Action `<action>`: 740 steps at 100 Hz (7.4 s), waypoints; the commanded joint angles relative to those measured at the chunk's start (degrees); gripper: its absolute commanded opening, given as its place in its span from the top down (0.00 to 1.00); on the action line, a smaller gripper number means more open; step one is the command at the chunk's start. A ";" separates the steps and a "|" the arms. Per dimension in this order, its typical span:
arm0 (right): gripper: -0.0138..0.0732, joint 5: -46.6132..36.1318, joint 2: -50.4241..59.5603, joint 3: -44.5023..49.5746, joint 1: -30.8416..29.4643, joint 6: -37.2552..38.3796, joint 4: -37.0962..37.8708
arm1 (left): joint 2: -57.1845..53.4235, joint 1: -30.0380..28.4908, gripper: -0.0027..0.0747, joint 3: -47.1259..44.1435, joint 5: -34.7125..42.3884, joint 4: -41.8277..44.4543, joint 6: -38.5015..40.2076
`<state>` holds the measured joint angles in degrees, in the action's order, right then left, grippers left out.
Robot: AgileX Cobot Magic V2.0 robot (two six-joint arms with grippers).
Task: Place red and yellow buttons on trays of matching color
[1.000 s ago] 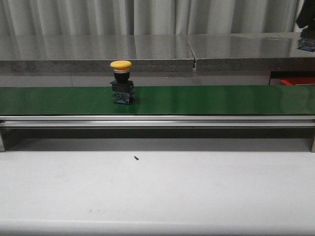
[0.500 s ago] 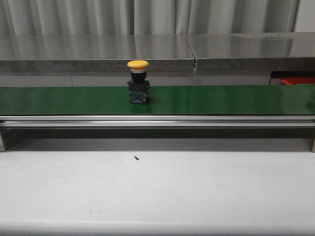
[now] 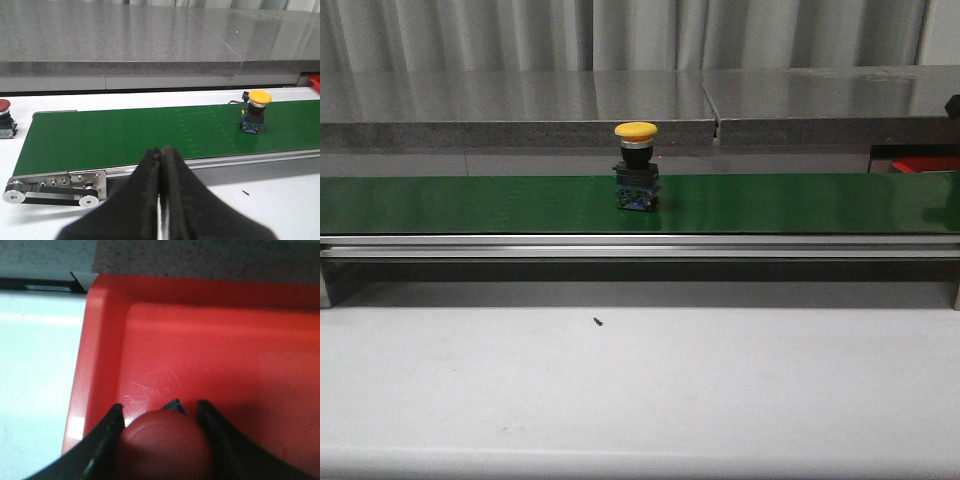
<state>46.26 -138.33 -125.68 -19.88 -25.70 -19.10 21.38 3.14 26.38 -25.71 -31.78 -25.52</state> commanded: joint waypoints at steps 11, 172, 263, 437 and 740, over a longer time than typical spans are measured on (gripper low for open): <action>0.54 -3.13 3.47 -2.04 -0.39 -0.09 -2.00 | 0.35 0.51 0.99 1.53 3.85 -1.52 0.03; 0.17 -2.61 55.36 58.22 18.29 -2.59 -2.85 | 0.35 0.51 0.99 1.53 3.85 -1.52 0.03; 0.36 2.09 31.37 34.66 24.80 2.70 -0.41 | 0.35 0.51 0.99 1.53 3.85 -1.52 0.03; 0.64 -14.60 47.16 71.27 -5.09 16.19 10.32 | 0.35 0.51 0.99 1.53 3.85 -1.52 0.03; 0.98 -13.92 86.89 78.65 15.78 10.38 9.22 | 12.82 0.51 0.25 10.53 2.19 3.09 6.34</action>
<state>35.88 -51.88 -45.73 -4.14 -14.70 -9.63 29.96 3.14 32.54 -27.12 -29.90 -21.69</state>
